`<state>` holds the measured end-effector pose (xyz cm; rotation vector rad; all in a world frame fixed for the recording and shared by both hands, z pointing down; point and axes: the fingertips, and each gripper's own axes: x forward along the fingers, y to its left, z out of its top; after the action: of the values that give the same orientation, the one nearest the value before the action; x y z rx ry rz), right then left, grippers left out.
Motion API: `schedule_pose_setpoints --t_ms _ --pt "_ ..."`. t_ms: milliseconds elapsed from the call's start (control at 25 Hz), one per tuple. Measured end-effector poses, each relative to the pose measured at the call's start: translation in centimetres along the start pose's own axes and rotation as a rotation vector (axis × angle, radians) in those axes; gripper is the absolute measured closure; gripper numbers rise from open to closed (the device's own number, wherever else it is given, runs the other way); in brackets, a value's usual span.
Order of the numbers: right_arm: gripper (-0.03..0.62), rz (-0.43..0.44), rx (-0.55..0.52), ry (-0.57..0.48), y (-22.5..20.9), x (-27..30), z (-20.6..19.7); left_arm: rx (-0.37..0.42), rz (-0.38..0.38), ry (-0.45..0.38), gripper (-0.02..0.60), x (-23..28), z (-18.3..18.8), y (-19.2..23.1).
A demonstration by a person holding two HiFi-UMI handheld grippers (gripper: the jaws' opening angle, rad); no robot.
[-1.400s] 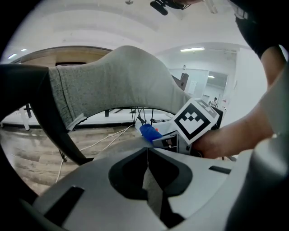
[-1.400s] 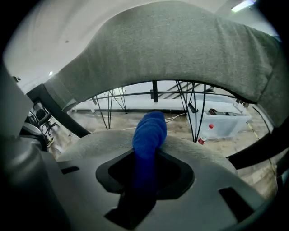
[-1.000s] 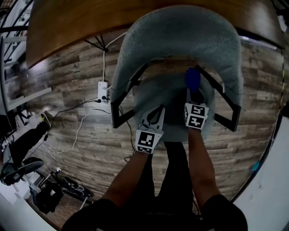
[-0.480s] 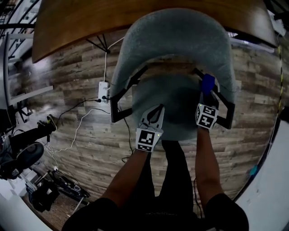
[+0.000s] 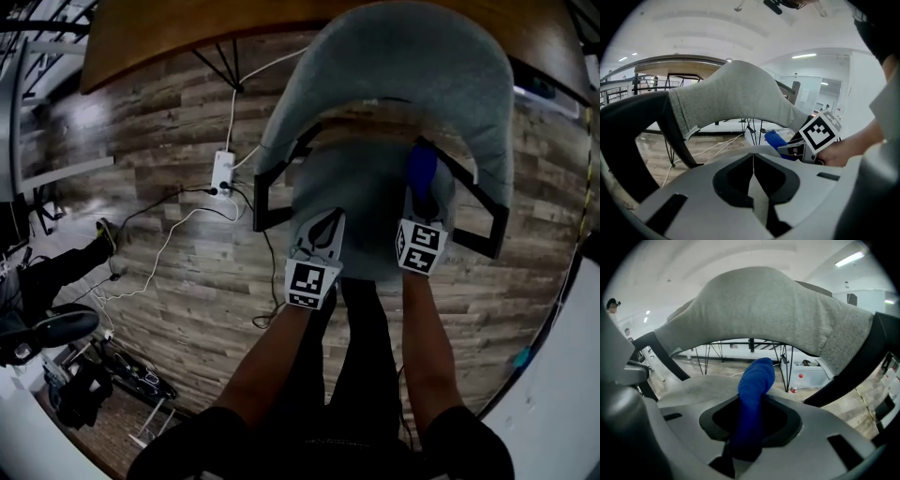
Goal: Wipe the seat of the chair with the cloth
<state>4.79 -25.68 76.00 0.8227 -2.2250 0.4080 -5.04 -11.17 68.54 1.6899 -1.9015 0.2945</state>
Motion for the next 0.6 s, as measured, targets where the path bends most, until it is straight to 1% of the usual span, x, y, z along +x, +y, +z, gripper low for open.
schedule_pose_setpoints --t_ms 240,360,520,600 --pt "0.48 0.124 -0.024 -0.027 8.4 -0.8 -0.6 -0.014 0.039 0.001 0.571 -3.3 -1.8 2.2" --pt "0.48 0.166 -0.05 -0.01 11.7 -0.9 -1.3 -0.028 0.058 -0.008 0.571 -4.5 -2.9 2.9" --pt "0.48 0.222 -0.061 -0.001 16.9 -0.9 -1.6 0.008 0.075 -0.004 0.571 -6.9 -4.1 4.2" --pt "0.48 0.248 -0.065 0.001 19.1 -0.9 -1.7 -0.001 0.088 -0.009 0.571 -8.1 -4.4 4.8"
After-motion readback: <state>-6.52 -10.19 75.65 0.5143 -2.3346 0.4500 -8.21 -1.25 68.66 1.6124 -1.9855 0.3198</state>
